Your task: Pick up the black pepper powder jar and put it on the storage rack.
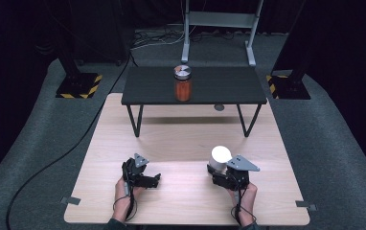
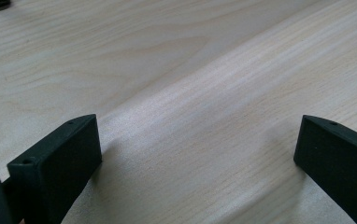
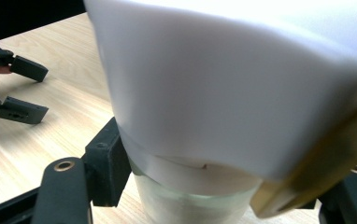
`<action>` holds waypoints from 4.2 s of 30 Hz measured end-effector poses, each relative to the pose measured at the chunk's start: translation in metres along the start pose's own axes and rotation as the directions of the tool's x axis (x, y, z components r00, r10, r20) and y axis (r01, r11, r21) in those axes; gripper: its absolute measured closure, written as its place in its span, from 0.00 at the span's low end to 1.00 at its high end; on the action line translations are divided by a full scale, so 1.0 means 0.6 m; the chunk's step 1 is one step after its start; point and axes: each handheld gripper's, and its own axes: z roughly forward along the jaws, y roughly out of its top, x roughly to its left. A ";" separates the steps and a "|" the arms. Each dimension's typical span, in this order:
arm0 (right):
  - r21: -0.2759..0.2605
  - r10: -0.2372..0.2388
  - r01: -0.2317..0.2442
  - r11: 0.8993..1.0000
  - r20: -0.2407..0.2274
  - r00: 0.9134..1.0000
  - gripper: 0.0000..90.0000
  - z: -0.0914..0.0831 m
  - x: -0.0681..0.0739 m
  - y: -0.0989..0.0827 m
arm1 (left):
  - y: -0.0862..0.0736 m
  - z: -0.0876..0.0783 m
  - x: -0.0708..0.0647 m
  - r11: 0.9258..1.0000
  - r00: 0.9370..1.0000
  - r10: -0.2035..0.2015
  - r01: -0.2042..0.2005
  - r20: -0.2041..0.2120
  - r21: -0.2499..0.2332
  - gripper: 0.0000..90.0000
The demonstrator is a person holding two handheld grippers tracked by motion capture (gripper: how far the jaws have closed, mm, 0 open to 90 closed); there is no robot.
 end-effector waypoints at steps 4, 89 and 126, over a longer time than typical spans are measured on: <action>-0.001 0.002 -0.002 1.000 0.002 1.000 0.33 -0.002 -0.002 0.003 | 0.000 0.000 0.000 1.000 1.000 0.000 0.000 0.000 0.000 0.00; -0.037 -0.034 0.033 0.999 -0.004 0.999 0.33 -0.015 -0.069 0.144 | 0.000 0.000 0.000 1.000 1.000 0.000 0.000 0.001 0.000 0.00; -0.040 -0.055 0.055 0.998 -0.001 0.998 0.33 -0.005 -0.088 0.218 | 0.000 0.000 0.000 1.000 1.000 0.001 -0.001 0.002 0.000 0.00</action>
